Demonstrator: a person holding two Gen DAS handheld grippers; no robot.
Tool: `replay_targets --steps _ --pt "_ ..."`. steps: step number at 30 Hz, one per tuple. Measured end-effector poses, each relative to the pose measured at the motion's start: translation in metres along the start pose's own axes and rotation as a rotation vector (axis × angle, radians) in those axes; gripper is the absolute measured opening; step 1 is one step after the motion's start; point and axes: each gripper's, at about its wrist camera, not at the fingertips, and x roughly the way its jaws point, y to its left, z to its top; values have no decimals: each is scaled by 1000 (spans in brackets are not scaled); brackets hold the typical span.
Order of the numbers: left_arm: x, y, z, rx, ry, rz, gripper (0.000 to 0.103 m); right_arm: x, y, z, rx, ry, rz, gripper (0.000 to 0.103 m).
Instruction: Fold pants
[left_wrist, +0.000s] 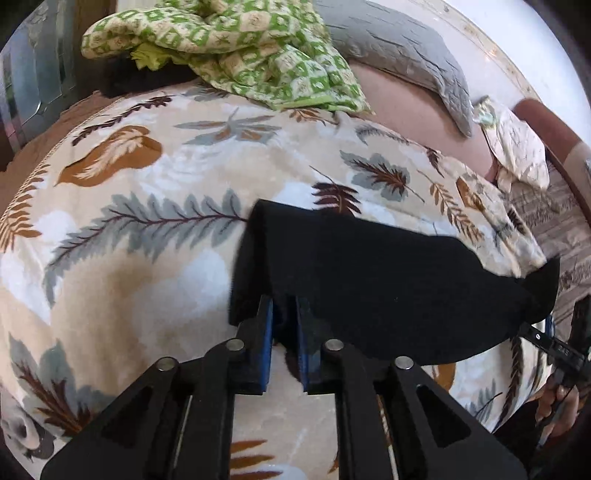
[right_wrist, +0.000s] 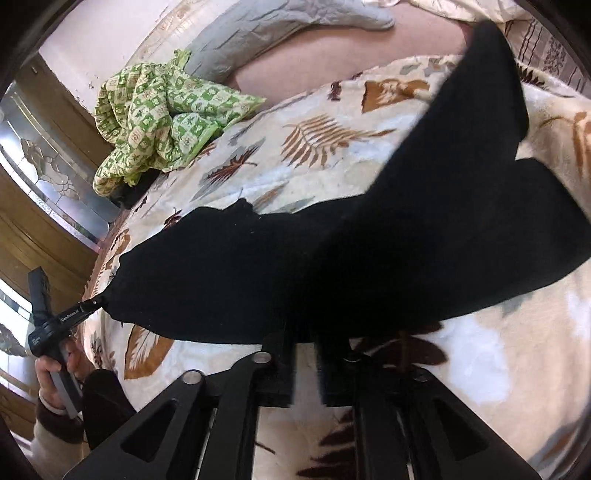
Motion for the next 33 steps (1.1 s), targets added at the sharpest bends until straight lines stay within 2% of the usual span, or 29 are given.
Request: replay_targets --steps 3,5,6,8,11,16,19,23,25,26,28,29,30,33 --pt "-19 3 5 7 -61 96 24 -29 -27 -2 93 -65 6 53" --pt "-31 -1 10 15 -110 102 45 -41 -47 -1 164 -104 -13 61" --pt "-34 -5 11 17 -123 84 48 -44 -59 0 206 -112 -18 63" --pt "-35 -17 15 34 -127 47 50 -43 -81 0 300 -115 -7 63" --pt "-28 -52 18 104 -116 -2 50 -38 -108 0 421 -133 56 63" --pt "-9 -101 17 203 -84 -53 50 -44 -122 -8 545 -134 187 63" --pt "0 -128 15 246 -75 -105 51 -62 -127 -14 530 -159 171 70" --pt "25 -162 2 312 -15 -146 54 -74 -146 -16 567 -229 189 70" --pt "37 -175 -6 332 21 -155 54 -65 -152 -12 556 -218 160 70" --pt "40 -177 -9 334 32 -156 54 -57 -152 -6 547 -199 117 70" --pt "46 -181 -14 327 58 -157 54 -51 -149 2 489 -199 76 44" --pt "46 -180 -15 322 63 -159 54 -51 -144 7 439 -200 21 13" --pt "45 -180 -15 318 64 -158 54 -53 -140 11 413 -209 5 7" --pt "36 -176 -11 305 23 -152 54 -76 -127 23 344 -307 45 4"
